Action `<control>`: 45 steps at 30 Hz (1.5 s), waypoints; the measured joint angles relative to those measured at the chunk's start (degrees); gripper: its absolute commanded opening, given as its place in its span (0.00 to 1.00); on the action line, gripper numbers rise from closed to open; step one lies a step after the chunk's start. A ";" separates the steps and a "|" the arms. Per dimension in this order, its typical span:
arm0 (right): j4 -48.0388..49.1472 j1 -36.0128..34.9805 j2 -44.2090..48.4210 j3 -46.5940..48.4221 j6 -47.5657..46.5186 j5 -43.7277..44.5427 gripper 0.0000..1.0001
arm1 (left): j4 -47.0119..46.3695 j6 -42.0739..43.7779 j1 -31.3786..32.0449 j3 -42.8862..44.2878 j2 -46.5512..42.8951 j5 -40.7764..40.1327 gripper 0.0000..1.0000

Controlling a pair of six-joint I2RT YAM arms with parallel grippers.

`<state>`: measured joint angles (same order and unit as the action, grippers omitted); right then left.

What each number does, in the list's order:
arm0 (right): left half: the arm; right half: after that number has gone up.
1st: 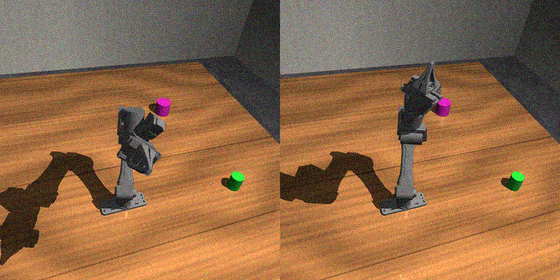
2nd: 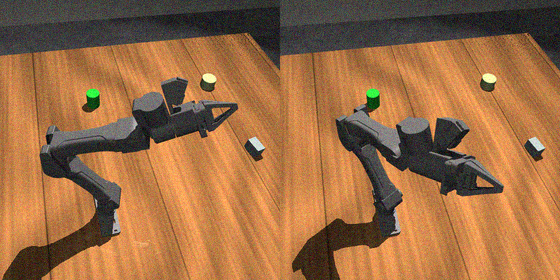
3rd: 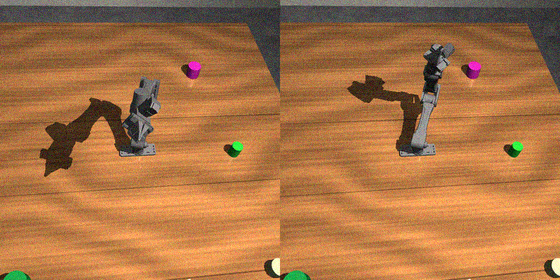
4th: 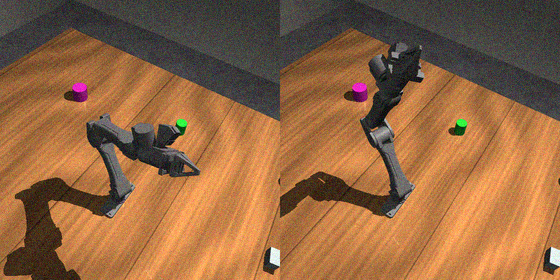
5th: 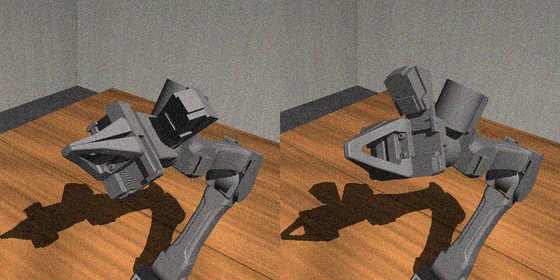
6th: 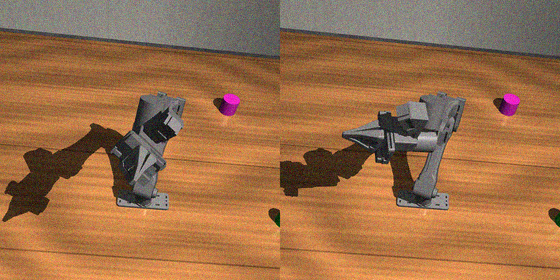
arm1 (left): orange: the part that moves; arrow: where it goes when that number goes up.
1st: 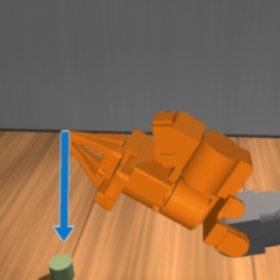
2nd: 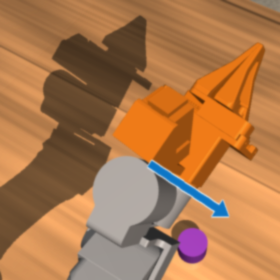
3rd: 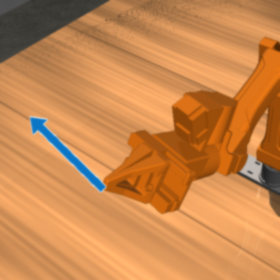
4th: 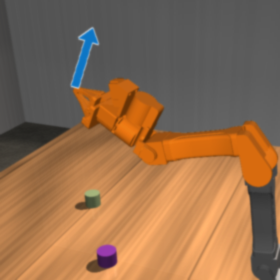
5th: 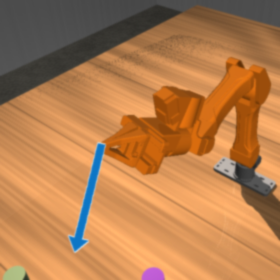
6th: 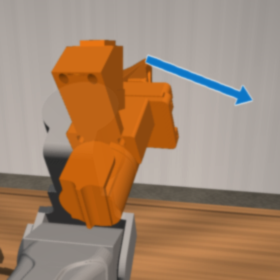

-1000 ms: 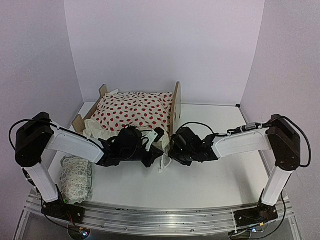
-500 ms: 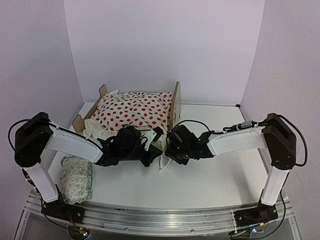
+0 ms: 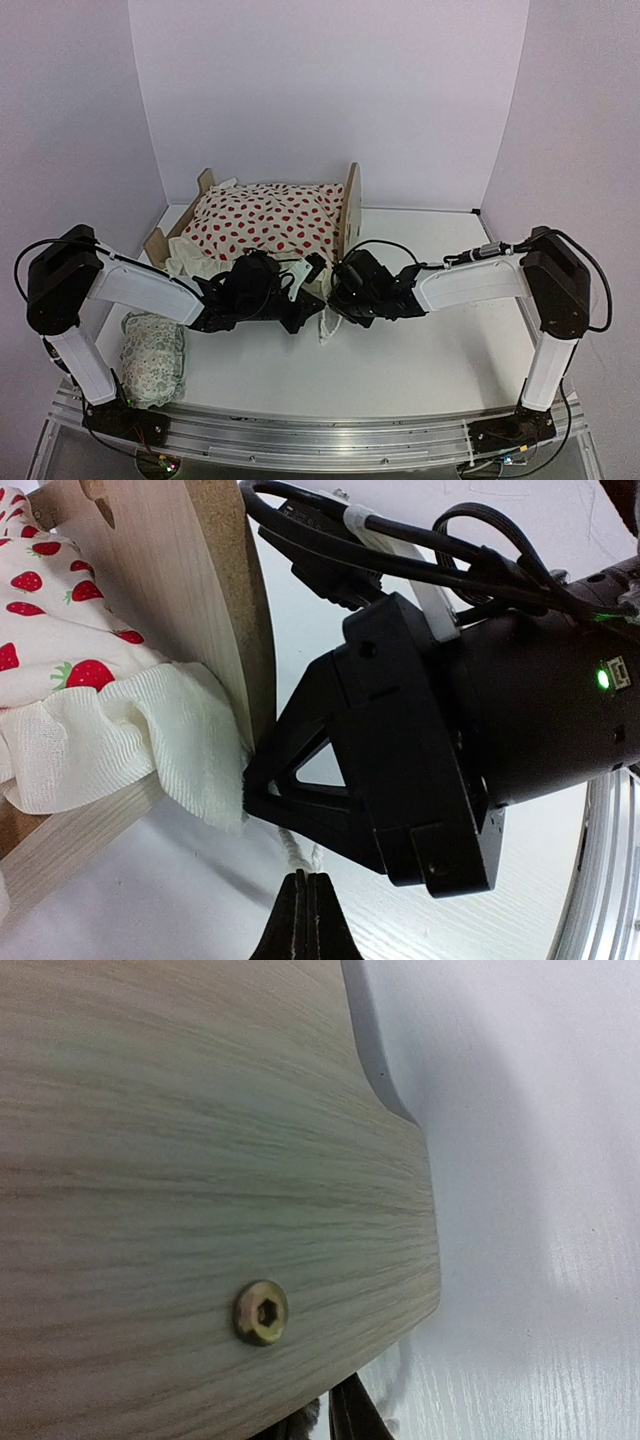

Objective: Set up the pet bed
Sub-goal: Tie the right ropes of the mattress at the bed frame base.

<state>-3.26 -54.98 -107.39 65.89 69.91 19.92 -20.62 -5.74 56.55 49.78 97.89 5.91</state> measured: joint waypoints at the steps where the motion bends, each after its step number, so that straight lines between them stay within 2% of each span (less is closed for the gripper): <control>1: 0.26 0.00 0.00 -0.07 0.02 -0.02 0.05 | 0.00 0.00 0.00 0.00 0.00 0.00 0.00; 3: 1.42 -0.04 0.00 -0.44 0.00 -0.11 0.00 | -0.02 0.00 0.00 0.00 0.00 0.00 0.00; 20: 10.36 -0.02 0.59 -5.50 -2.46 -2.49 0.00 | -2.36 -0.58 -0.94 0.10 0.43 -2.19 0.00; 33: 12.26 0.87 4.60 -9.78 -5.78 -5.57 0.00 | -7.98 -1.73 -1.30 3.43 6.72 -1.52 0.00; 45: 12.24 1.97 6.59 -10.76 -7.39 -8.13 0.00 | -8.52 -2.04 -1.98 7.56 11.55 -1.49 0.00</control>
<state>8.98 -53.01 -100.81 55.13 62.52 11.79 -29.15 -7.77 54.58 57.33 109.44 4.43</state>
